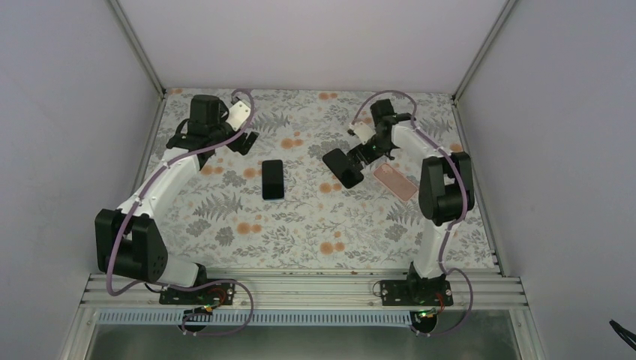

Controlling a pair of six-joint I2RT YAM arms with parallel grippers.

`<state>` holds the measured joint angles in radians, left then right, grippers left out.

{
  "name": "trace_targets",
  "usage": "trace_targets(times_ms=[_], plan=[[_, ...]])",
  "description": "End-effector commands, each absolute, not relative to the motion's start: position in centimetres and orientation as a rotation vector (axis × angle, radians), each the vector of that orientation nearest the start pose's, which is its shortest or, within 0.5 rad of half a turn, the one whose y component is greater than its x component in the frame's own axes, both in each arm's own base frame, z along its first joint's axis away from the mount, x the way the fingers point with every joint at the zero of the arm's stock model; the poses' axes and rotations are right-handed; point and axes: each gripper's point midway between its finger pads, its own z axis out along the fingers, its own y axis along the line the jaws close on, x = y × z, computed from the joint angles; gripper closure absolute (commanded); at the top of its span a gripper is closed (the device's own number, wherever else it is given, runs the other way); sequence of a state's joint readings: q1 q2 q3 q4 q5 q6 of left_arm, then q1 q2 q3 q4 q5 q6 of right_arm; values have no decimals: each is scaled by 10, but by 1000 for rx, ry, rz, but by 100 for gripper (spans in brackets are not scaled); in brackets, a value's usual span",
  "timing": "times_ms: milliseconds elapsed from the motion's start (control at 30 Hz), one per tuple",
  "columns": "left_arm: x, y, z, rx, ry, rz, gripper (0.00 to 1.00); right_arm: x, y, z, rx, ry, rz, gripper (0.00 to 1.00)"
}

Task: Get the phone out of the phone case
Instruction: Adjust the phone at the center of the board, then pick up the phone at the center of the board.

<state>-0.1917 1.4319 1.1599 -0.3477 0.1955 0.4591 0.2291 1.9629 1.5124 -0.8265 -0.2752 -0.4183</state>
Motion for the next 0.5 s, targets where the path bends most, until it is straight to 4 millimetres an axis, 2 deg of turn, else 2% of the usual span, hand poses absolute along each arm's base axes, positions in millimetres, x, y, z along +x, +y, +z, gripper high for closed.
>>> trace_targets(times_ms=[0,133,267,367,467], plan=[[412,-111,227,792,2031,-59,0,378,174,61,-991,2713,430,0],[410,-109,228,786,2032,-54,0,366,189,41,-1028,2753,360,0],[408,-107,229,772,2031,-40,0,365,191,24,-1030,2768,230,0],[405,-104,228,769,2030,-27,0,368,185,21,-1029,2757,140,0],[403,-103,226,766,2028,-19,0,373,182,29,-1030,2710,82,0]])
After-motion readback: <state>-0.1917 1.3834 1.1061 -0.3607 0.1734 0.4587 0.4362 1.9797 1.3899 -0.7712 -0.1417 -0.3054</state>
